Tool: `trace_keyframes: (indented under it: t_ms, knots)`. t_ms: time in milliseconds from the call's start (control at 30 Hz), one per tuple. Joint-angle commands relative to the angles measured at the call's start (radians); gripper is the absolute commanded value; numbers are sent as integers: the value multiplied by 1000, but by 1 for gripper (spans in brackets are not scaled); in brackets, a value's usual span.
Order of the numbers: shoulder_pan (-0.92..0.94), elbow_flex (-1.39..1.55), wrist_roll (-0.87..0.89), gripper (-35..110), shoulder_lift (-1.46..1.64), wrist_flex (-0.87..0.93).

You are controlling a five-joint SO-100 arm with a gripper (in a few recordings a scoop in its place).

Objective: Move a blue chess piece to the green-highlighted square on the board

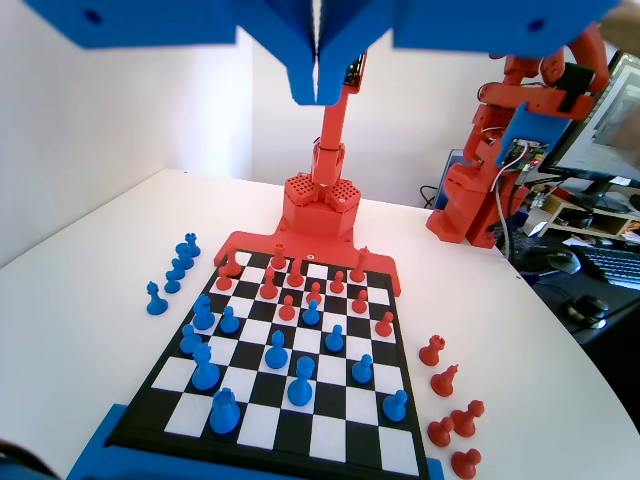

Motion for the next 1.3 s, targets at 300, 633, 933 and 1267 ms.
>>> trace_keyframes:
  t_ms: [300,633,933,1267]
  knots:
    - [5,2,-8,1,3,-17]
    - [0,2,-8,1,3,-17]
    - [-31,-15,-9,1,-6,-26]
    - [-181,-273,229,1,-291,-54]
